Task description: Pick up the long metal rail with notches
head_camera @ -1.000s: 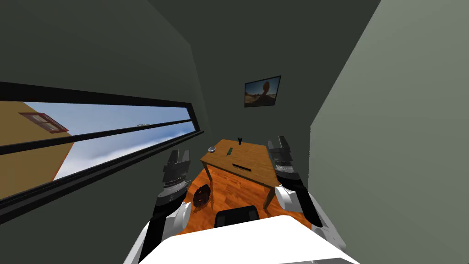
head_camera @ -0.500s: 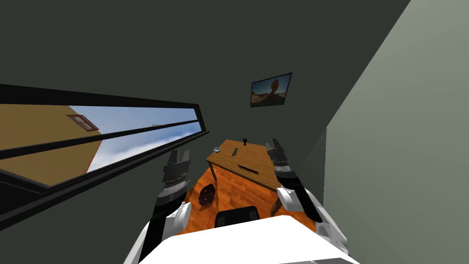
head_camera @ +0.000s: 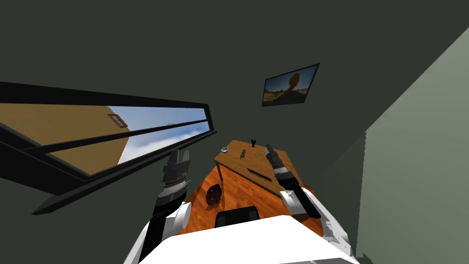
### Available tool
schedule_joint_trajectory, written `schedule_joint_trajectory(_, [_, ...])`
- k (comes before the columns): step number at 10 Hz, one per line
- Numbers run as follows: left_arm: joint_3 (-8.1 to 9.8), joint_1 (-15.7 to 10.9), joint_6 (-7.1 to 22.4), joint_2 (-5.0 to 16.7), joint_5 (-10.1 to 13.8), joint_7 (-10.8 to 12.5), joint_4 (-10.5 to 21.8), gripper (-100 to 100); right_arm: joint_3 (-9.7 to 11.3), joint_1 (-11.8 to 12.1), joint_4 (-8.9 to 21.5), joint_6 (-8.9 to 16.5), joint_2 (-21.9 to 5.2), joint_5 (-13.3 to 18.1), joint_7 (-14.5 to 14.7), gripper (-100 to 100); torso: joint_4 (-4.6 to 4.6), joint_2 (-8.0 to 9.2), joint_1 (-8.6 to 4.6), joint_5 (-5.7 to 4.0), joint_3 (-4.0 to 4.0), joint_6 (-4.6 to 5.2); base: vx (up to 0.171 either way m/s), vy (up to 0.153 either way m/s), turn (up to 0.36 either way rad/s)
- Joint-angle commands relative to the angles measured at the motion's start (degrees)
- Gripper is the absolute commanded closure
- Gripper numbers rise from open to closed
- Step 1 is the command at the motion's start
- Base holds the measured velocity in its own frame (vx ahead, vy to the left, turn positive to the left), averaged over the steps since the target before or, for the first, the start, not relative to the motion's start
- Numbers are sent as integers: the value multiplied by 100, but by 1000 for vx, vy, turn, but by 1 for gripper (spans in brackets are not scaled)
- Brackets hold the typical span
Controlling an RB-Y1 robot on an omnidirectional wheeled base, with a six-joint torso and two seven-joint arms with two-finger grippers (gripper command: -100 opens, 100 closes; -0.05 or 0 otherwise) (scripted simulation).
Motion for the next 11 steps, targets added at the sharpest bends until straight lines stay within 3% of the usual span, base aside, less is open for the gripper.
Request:
schedule_joint_trajectory(1, [0,0,0,0,0,0,0,0,41,-63,161,52,-78,42,89,-100,0,0,0,0,0,0,69,115,129])
schedule_joint_trajectory(6, [0,0,0,0,0,0,0,0,337,-35,1028,324,-959,402,484,-100,-1,-1,-8,-1,-1,1,115,122,276])
schedule_joint_trajectory(7, [0,0,0,0,0,0,0,0,337,-35,1100,324,-962,402,484,-100,0,2,-7,-1,0,0,92,81,55])
schedule_joint_trajectory(9, [1,-1,0,1,0,0,0,0,504,-5,1526,394,-1284,616,609,-100,5,28,-21,-4,15,2,78,67,226])
schedule_joint_trajectory(10, [1,-1,0,1,0,0,0,0,504,-5,1526,394,-1336,616,609,-100,5,21,-27,-4,12,0,82,39,159])
schedule_joint_trajectory(11, [1,0,0,1,0,0,0,0,597,14,1746,419,-1525,737,661,-100,6,27,-32,-5,15,6,71,50,192])
